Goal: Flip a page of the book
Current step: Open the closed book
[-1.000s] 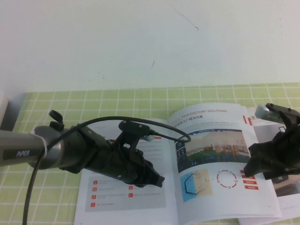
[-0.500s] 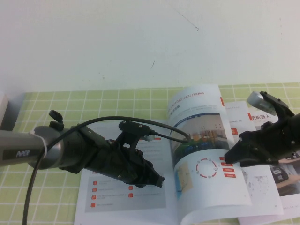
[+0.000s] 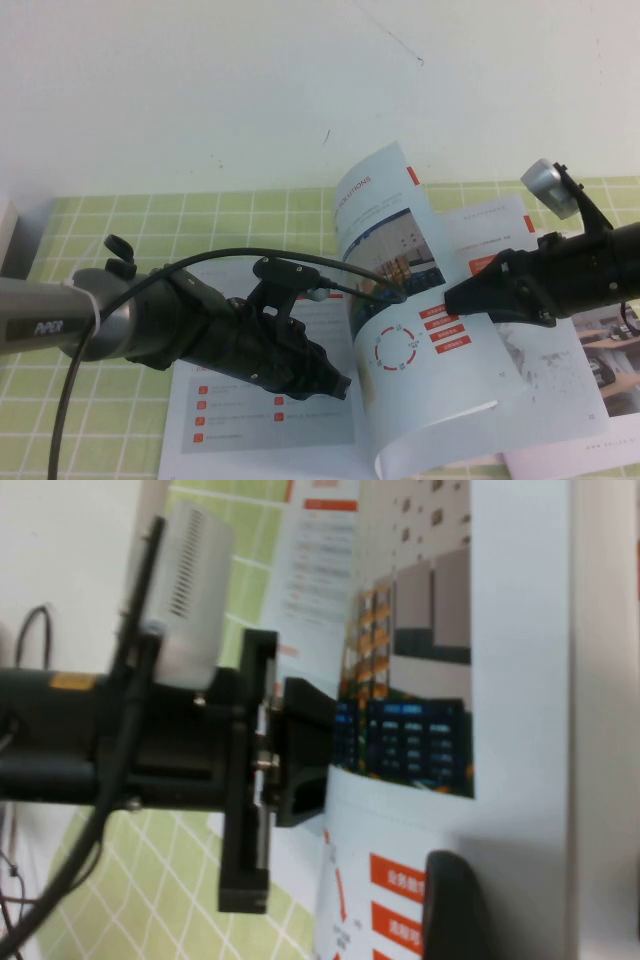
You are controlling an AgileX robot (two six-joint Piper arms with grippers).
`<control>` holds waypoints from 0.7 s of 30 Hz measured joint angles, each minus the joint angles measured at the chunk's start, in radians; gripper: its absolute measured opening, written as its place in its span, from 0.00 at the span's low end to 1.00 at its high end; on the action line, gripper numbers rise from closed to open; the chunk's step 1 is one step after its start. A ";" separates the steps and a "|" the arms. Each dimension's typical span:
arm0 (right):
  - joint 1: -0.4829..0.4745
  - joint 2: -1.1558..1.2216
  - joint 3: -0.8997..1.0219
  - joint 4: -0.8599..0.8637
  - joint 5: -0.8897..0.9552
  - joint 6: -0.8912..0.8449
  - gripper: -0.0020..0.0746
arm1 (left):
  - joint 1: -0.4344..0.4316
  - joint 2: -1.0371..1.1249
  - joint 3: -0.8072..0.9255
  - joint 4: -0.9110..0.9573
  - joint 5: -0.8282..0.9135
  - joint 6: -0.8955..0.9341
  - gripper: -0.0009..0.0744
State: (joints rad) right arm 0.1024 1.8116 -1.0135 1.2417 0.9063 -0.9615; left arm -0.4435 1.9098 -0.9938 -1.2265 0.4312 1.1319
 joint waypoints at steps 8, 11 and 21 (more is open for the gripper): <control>0.000 0.000 0.000 0.035 0.027 -0.041 0.50 | 0.000 0.000 0.000 0.000 0.000 0.000 0.01; 0.000 0.000 0.000 0.035 0.027 -0.046 0.50 | 0.000 0.000 0.000 0.000 0.000 0.000 0.01; 0.001 0.000 0.000 0.007 0.021 -0.012 0.50 | 0.000 0.000 0.000 0.004 0.004 -0.002 0.01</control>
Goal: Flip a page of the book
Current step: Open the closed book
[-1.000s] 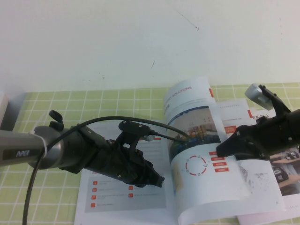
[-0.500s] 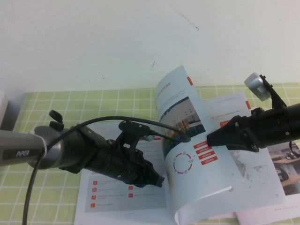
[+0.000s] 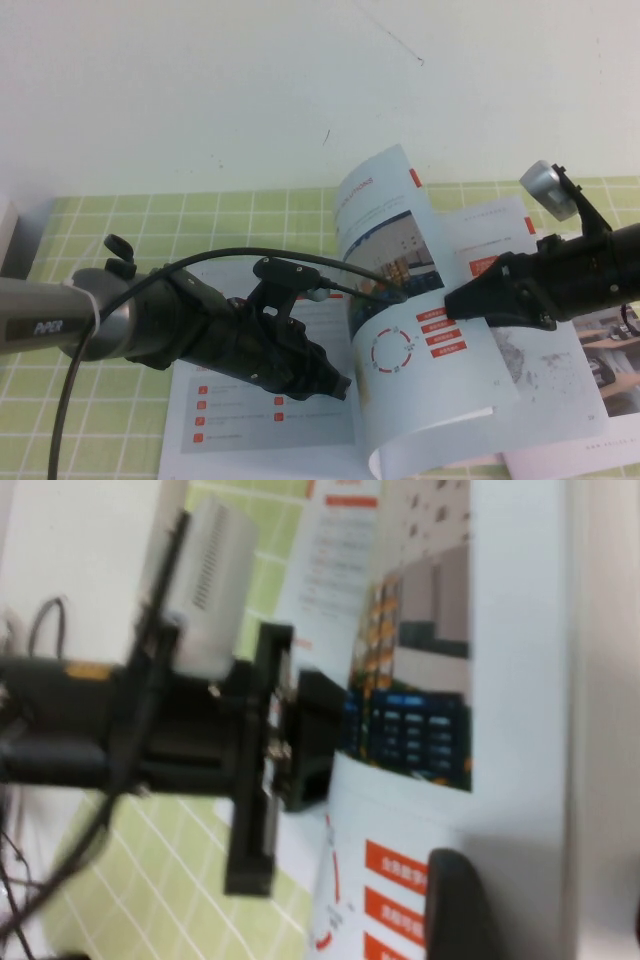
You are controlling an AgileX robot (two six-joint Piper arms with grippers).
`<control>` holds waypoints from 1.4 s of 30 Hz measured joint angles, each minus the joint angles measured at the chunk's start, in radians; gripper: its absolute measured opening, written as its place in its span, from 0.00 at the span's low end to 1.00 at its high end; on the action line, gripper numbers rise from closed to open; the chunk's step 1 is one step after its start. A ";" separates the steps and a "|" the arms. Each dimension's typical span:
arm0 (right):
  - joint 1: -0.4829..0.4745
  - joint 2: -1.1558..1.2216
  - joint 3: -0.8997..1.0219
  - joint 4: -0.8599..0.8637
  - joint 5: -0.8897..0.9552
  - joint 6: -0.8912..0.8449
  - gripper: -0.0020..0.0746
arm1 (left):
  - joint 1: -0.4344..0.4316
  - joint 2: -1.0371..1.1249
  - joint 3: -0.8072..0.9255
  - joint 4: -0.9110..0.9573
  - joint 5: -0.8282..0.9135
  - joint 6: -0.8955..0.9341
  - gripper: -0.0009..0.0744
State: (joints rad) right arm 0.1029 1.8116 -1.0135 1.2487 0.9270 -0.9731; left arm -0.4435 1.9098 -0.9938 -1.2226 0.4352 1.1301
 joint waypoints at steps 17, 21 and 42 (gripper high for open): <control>-0.023 -0.030 0.000 -0.307 0.002 0.164 0.37 | 0.000 0.000 0.000 0.004 0.004 0.000 0.01; -0.075 -0.067 -0.001 -0.315 0.014 0.164 0.37 | 0.000 0.000 0.000 0.004 0.004 0.000 0.01; -0.131 -0.078 -0.001 -0.348 0.053 0.153 0.41 | 0.000 0.000 0.000 0.006 0.004 0.000 0.01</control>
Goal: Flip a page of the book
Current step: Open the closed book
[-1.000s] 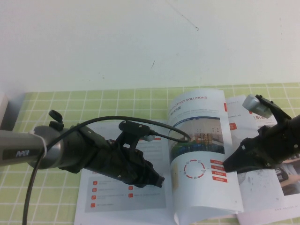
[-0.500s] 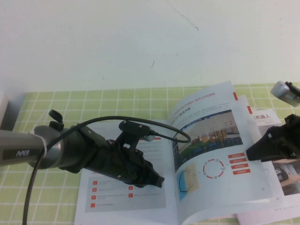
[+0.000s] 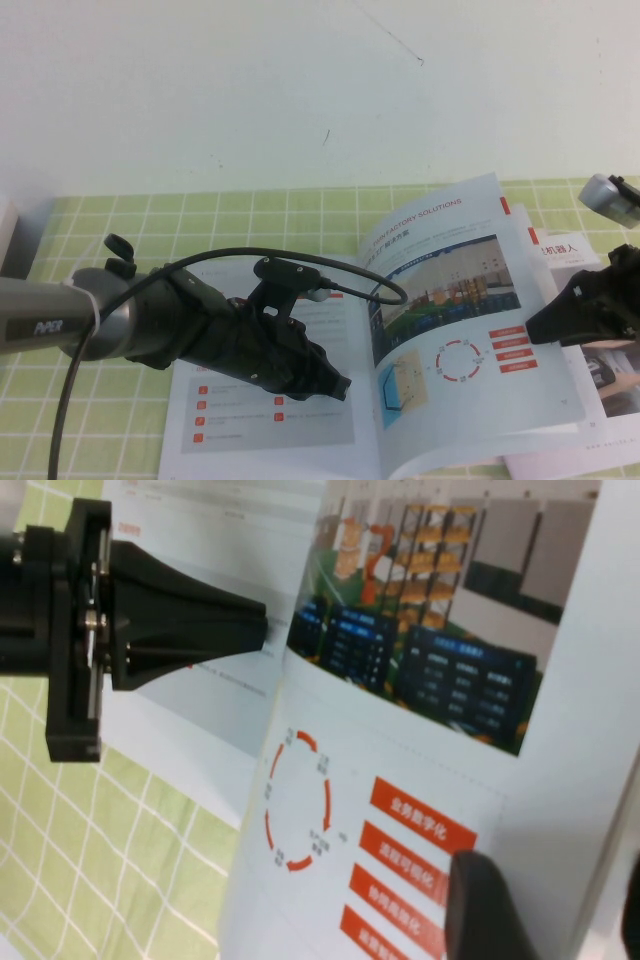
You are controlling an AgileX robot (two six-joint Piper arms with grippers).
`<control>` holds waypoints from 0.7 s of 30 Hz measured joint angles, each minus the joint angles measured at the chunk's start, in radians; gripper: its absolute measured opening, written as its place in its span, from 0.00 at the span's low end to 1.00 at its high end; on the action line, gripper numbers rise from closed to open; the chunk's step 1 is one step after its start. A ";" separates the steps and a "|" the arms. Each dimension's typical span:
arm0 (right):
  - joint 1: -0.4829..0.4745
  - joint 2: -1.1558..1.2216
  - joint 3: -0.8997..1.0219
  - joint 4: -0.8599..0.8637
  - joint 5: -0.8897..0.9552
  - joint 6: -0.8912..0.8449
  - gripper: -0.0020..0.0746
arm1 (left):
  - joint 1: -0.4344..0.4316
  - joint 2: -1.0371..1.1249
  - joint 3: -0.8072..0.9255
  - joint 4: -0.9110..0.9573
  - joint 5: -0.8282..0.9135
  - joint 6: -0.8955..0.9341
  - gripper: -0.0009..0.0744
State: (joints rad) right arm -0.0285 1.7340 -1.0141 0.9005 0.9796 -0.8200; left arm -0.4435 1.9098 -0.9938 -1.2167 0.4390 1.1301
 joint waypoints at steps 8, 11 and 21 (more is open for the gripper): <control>0.000 0.000 0.000 0.002 0.000 -0.005 0.47 | 0.000 0.000 0.000 0.002 0.000 0.000 0.01; 0.000 0.000 0.000 0.002 0.000 -0.005 0.47 | 0.000 0.000 0.000 0.002 0.000 -0.002 0.01; -0.044 0.000 -0.044 0.002 0.061 -0.003 0.47 | 0.000 0.000 0.000 0.005 -0.004 -0.002 0.01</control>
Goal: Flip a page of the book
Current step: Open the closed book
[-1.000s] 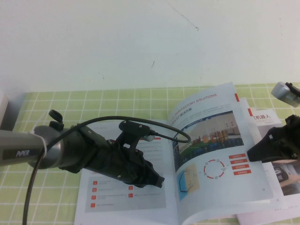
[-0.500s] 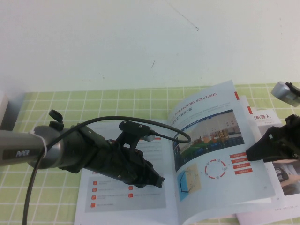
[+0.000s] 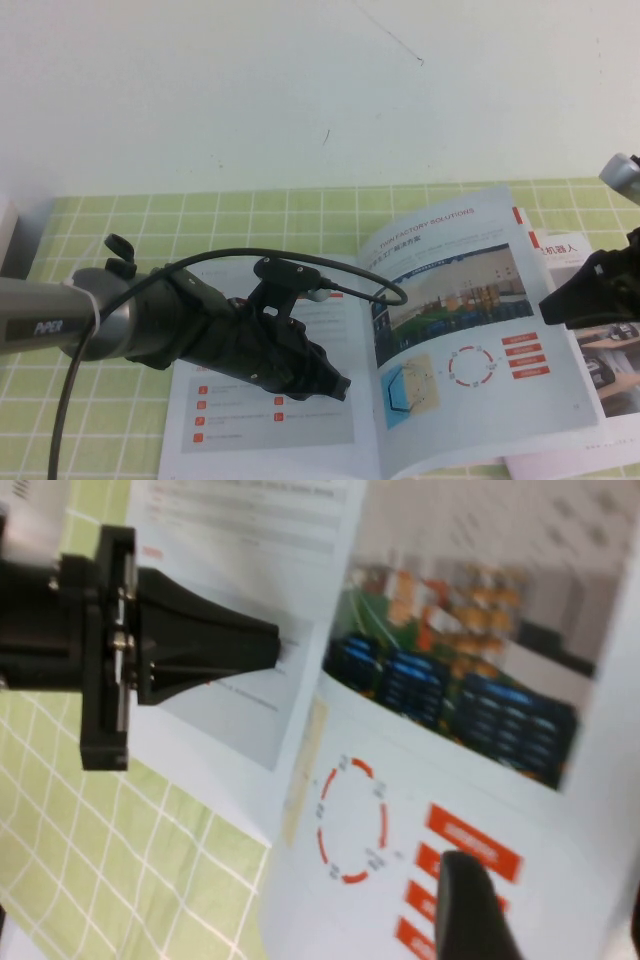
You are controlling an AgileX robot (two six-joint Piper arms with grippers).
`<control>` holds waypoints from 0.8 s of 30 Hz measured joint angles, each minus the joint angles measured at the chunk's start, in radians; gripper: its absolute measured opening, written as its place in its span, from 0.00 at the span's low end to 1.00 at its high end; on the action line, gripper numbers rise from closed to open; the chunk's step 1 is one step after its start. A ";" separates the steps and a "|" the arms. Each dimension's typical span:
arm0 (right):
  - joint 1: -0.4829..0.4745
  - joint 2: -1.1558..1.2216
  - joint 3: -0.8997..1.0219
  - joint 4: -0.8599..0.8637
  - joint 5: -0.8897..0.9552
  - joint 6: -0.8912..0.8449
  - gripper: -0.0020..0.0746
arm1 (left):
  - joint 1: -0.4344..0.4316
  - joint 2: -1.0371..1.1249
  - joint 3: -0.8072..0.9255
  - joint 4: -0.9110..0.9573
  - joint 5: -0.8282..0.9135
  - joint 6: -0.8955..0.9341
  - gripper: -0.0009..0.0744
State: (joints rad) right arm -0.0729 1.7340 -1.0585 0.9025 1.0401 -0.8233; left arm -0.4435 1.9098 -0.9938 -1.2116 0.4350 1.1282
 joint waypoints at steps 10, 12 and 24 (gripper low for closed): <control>-0.011 -0.002 -0.029 -0.002 0.039 0.002 0.47 | 0.000 0.000 0.000 0.001 -0.007 0.000 0.01; -0.011 -0.002 -0.029 -0.016 0.027 0.002 0.47 | 0.000 0.000 0.000 0.001 -0.009 0.000 0.01; -0.011 0.070 -0.029 -0.097 -0.020 0.018 0.48 | 0.000 0.000 0.000 0.002 -0.009 0.000 0.01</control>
State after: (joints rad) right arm -0.0839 1.8038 -1.0875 0.8057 1.0197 -0.8051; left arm -0.4435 1.9098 -0.9938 -1.2092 0.4263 1.1282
